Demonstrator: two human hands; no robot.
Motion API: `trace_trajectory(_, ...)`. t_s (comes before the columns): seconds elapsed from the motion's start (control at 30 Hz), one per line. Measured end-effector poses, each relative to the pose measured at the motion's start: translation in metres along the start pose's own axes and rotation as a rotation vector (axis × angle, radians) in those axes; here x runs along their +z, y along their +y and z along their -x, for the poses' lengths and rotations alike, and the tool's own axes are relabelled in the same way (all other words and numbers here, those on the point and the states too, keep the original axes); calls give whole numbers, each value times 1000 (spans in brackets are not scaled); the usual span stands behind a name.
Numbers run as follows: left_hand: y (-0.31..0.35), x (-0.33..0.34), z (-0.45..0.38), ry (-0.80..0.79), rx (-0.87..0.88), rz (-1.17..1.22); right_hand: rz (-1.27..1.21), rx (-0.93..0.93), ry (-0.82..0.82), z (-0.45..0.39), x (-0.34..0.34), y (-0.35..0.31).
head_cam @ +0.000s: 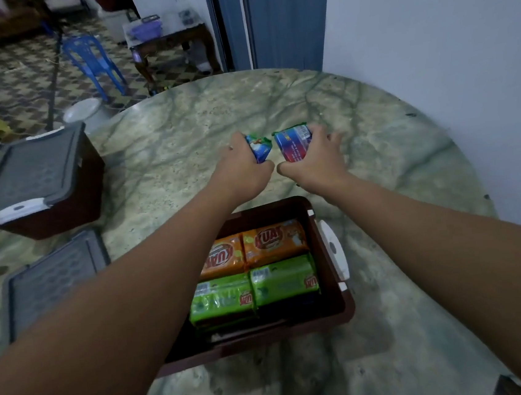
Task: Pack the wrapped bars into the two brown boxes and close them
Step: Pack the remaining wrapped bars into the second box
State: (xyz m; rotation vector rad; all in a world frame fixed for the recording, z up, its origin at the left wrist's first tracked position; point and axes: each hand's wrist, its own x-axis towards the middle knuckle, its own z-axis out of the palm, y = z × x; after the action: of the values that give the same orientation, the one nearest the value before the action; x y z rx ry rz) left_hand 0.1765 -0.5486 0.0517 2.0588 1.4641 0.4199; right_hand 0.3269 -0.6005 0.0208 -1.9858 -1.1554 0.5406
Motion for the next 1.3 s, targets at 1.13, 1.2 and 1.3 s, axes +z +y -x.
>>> trace_trajectory(1.13,-127,7,160,-176,353,-390,806,-577,-449,143,13,27)
trace_trajectory(1.2,-127,8,163,-161,346,-401,834,-582,-454,144,14,25)
trace_trajectory(1.3,-126,7,166,-101,338,-434,826,-558,-463,145,15,24)
